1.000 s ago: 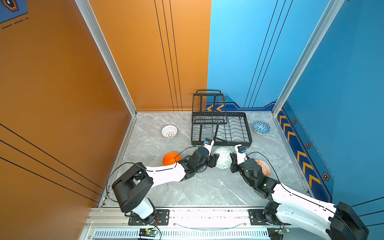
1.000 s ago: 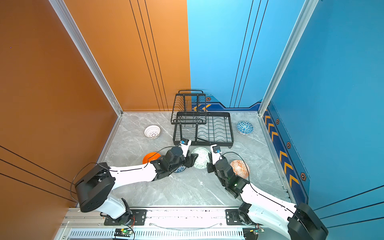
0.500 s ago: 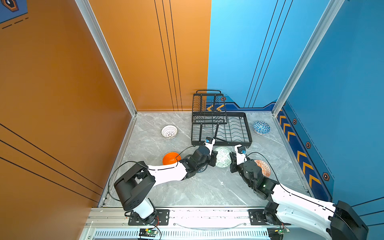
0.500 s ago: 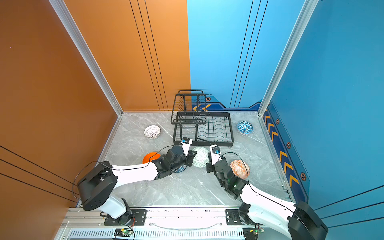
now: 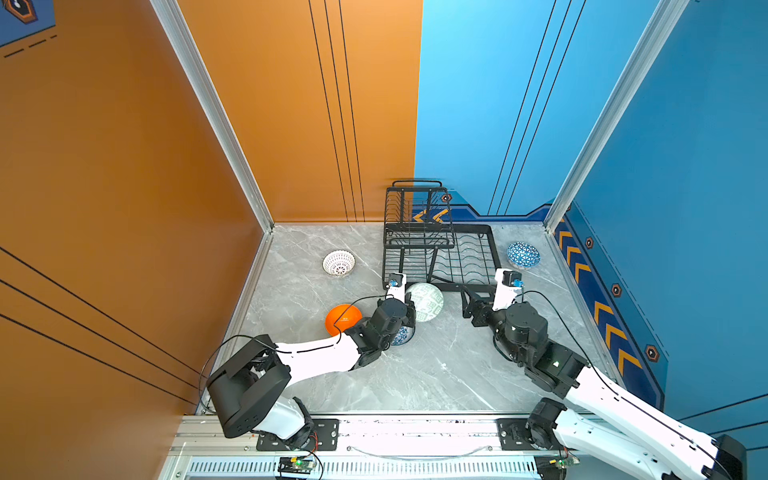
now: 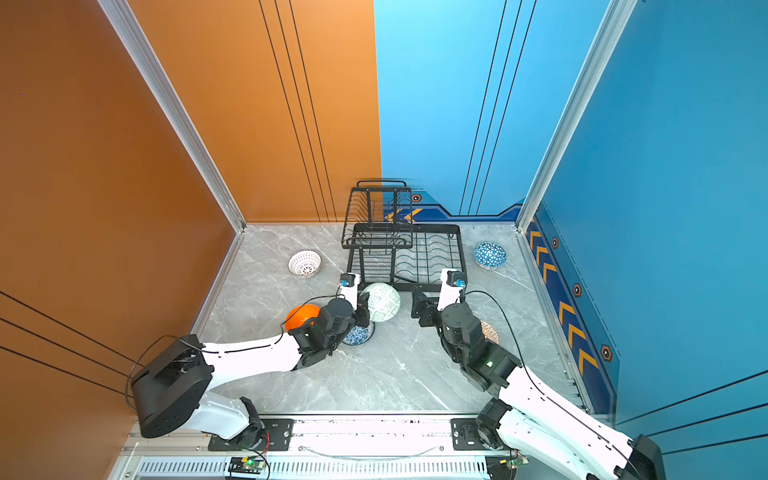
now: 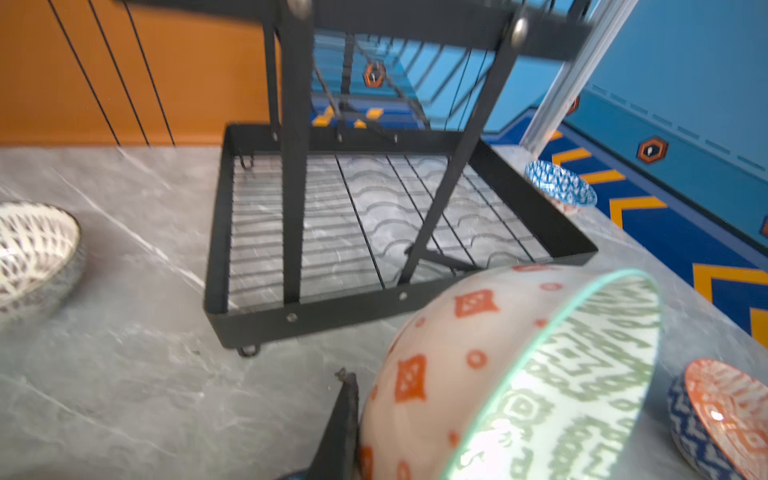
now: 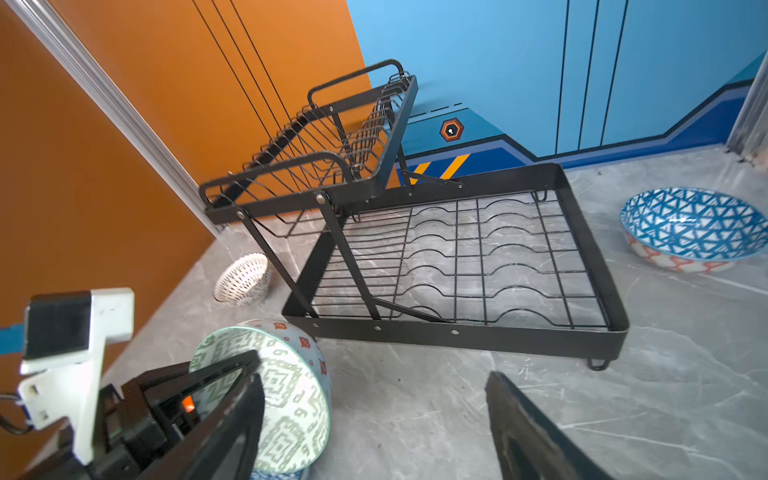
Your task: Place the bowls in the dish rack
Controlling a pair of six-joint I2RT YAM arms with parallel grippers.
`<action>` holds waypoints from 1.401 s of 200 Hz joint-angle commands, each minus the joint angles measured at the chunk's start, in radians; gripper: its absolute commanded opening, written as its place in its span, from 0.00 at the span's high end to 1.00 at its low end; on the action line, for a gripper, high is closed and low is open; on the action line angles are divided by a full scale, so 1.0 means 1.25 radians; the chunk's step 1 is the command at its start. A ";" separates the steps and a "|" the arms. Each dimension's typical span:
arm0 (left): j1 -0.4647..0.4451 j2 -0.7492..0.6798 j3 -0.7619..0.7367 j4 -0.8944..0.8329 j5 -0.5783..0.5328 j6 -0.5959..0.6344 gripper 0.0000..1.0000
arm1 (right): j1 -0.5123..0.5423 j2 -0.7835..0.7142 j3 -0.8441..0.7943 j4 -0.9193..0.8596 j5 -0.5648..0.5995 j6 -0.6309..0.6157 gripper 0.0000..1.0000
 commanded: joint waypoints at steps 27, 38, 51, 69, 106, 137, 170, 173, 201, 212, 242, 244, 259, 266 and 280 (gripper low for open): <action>-0.049 -0.045 -0.049 0.323 -0.093 0.180 1.00 | 0.078 0.034 0.073 -0.026 -0.052 0.176 0.00; -0.061 -0.025 -0.063 0.409 -0.092 0.232 1.00 | 0.097 0.049 0.079 0.013 -0.056 0.198 0.00; -0.074 0.016 -0.090 0.555 -0.089 0.296 1.00 | 0.126 0.064 0.091 0.046 -0.047 0.221 0.00; -0.107 0.066 -0.079 0.649 -0.120 0.407 1.00 | 0.169 0.085 0.100 0.097 -0.016 0.239 0.00; -0.133 0.112 -0.036 0.657 -0.140 0.470 1.00 | 0.200 0.129 0.101 0.189 -0.018 0.292 0.00; -0.148 0.116 -0.021 0.657 -0.147 0.498 1.00 | 0.199 0.133 0.088 0.222 0.024 0.315 0.00; -0.149 0.106 -0.024 0.656 -0.149 0.502 1.00 | 0.175 0.133 0.066 0.269 0.042 0.354 0.04; -0.149 0.106 -0.025 0.656 -0.149 0.502 1.00 | 0.171 0.134 0.067 0.271 0.039 0.358 0.05; -0.154 0.097 -0.030 0.656 -0.146 0.499 1.00 | 0.140 0.155 0.062 0.298 0.015 0.412 0.11; -0.155 0.095 -0.030 0.657 -0.142 0.498 1.00 | 0.128 0.165 0.052 0.324 0.000 0.437 0.13; -0.155 0.096 -0.021 0.656 -0.163 0.518 1.00 | 0.121 0.187 0.047 0.343 -0.035 0.478 0.18; -0.155 0.097 -0.020 0.656 -0.164 0.520 1.00 | 0.121 0.187 0.045 0.346 -0.035 0.478 0.18; -0.149 0.098 -0.016 0.657 -0.164 0.526 1.00 | 0.121 0.180 0.039 0.348 -0.034 0.482 0.18; -0.148 0.098 -0.015 0.656 -0.190 0.525 1.00 | 0.121 0.173 0.035 0.348 -0.034 0.486 0.18; -0.142 0.096 -0.009 0.656 -0.202 0.526 1.00 | 0.122 0.158 0.029 0.346 -0.039 0.491 0.18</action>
